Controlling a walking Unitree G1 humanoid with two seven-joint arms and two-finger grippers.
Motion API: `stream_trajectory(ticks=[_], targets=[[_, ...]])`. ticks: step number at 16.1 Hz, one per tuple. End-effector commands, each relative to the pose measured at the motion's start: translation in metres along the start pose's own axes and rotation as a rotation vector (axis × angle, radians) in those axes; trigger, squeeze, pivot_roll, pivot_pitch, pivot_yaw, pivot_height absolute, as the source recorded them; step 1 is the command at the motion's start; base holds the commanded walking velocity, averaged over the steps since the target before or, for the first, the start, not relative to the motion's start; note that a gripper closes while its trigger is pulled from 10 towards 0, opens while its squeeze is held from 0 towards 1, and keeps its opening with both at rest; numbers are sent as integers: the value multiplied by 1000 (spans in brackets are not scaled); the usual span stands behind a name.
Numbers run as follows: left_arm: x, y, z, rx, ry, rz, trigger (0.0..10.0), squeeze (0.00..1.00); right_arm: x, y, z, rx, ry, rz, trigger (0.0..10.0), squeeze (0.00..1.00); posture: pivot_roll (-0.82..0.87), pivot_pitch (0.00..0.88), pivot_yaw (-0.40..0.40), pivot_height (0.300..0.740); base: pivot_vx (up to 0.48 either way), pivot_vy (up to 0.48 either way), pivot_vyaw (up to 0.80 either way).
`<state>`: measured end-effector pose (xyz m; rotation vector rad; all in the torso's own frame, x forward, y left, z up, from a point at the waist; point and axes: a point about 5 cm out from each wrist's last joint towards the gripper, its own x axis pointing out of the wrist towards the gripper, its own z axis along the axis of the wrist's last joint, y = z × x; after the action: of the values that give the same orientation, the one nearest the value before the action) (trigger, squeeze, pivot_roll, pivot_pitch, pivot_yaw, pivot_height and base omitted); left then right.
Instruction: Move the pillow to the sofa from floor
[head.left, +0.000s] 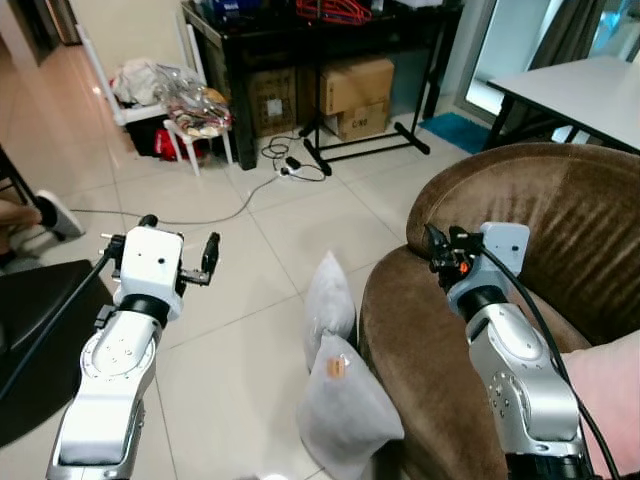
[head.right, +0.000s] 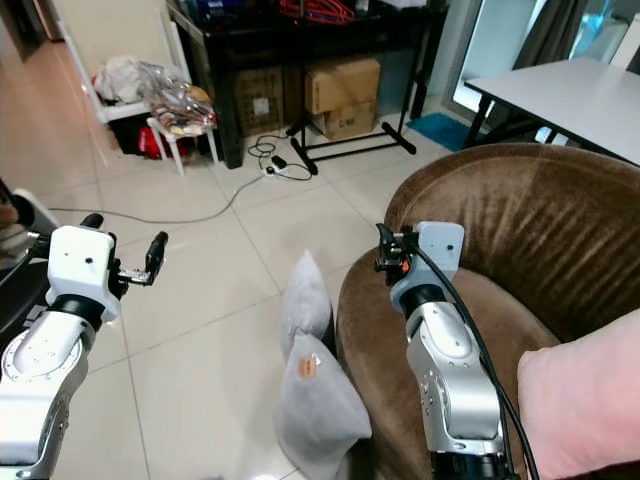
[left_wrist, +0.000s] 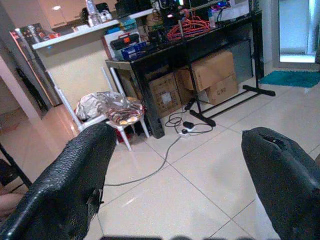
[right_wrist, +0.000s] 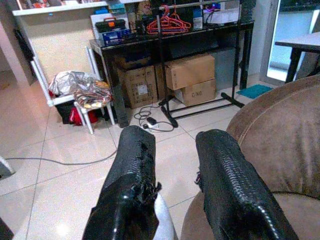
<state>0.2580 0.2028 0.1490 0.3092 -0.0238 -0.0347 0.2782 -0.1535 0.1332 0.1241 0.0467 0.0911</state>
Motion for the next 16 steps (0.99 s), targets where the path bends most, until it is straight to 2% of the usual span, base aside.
stream_trajectory(ticks=[1, 8, 13, 16], targets=[[2, 0, 2, 7, -8, 5, 10000, 0, 2, 2, 2, -4, -7, 5, 10000, 0, -105, 0, 6, 660, 0, 0, 0], [3, -1, 4, -2, -15, 9, 10000, 0, 3, 2, 3, -17, -19, 13, 10000, 0, -107, 0, 7, 595, 0, 0, 0], [3, -1, 6, -15, -33, -7, 10000, 0, 5, 3, 3, -29, -18, 15, 10000, 0, -105, 0, 4, 595, 0, 0, 0], [3, 0, 7, -22, -37, -11, 10000, 0, 6, 2, 2, -32, -18, 9, 10000, 0, -104, 0, 4, 595, 290, 0, 0]])
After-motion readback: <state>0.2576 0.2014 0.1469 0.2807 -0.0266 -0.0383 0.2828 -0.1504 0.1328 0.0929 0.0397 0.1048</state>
